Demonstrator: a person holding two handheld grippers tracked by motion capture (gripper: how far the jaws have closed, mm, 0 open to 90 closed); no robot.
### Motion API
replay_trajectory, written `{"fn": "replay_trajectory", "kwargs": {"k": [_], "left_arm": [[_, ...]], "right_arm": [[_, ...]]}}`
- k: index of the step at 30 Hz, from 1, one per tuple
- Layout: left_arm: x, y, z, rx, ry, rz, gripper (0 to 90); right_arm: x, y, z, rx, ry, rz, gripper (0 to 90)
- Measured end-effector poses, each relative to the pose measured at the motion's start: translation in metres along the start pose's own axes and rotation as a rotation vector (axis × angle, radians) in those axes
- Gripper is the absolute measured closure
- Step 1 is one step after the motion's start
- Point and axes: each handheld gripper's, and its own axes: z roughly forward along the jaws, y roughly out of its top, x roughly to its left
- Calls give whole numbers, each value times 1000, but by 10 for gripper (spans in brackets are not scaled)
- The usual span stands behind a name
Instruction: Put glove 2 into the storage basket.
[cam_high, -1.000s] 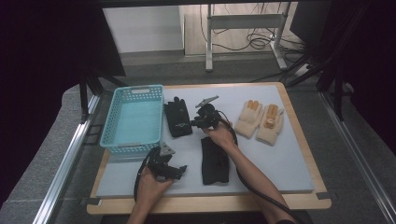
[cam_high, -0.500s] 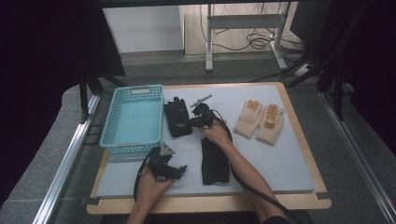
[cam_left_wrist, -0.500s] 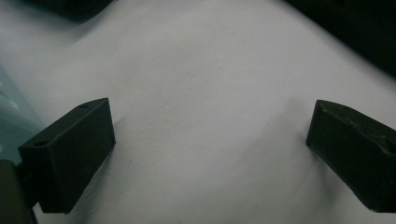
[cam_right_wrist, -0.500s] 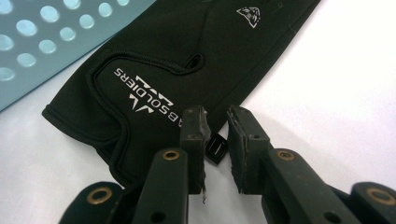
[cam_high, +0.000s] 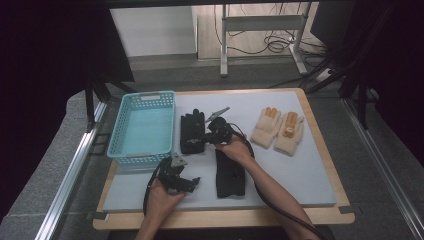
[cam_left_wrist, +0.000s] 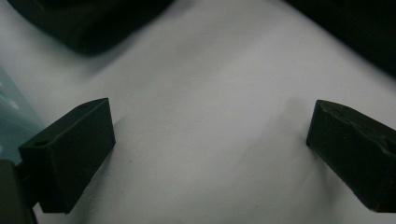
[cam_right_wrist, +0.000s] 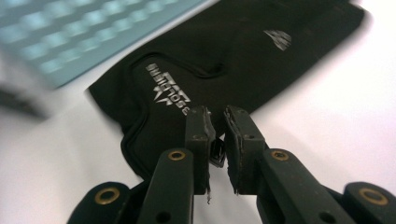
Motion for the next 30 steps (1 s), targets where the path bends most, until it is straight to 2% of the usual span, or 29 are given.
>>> {"fn": "replay_trajectory", "kwargs": {"k": [1,3,7,13,16,18,19,20,21,24,25,26,28,30], "left_arm": [[0,0,0,-1,-2,-3,15],[0,0,0,-2,-2,-4,15],[0,0,0,-1,-1,-1,16],[0,0,0,-2,-1,-2,16],[0,0,0,-2,-1,-3,16],[0,0,0,-2,0,-2,16],[0,0,0,-2,0,-2,16],[0,0,0,-2,0,-2,16],[0,0,0,-2,0,-2,16],[0,0,0,-2,-1,-2,17],[0,0,0,-2,-1,-2,17],[0,0,0,-2,-1,-2,16],[0,0,0,-2,0,-1,17],[0,0,0,-2,0,-1,17]], "right_arm": [[5,0,-3,-4,6,-18,751],[9,3,-8,-30,0,-25,664],[3,16,-7,-70,-59,-17,578],[-5,26,20,-72,-90,-9,472],[-8,29,33,-89,-79,23,452],[-7,32,41,-75,-88,28,451],[-7,33,45,-59,-100,22,457],[-6,33,51,-19,-122,-4,476],[-5,33,55,-9,-128,-16,500],[-4,34,56,-12,-121,1,622],[-3,34,56,-6,-130,-5,677],[0,36,55,5,-148,-16,796],[4,39,54,28,-164,-36,850],[8,40,55,39,-187,-58,866]]}}
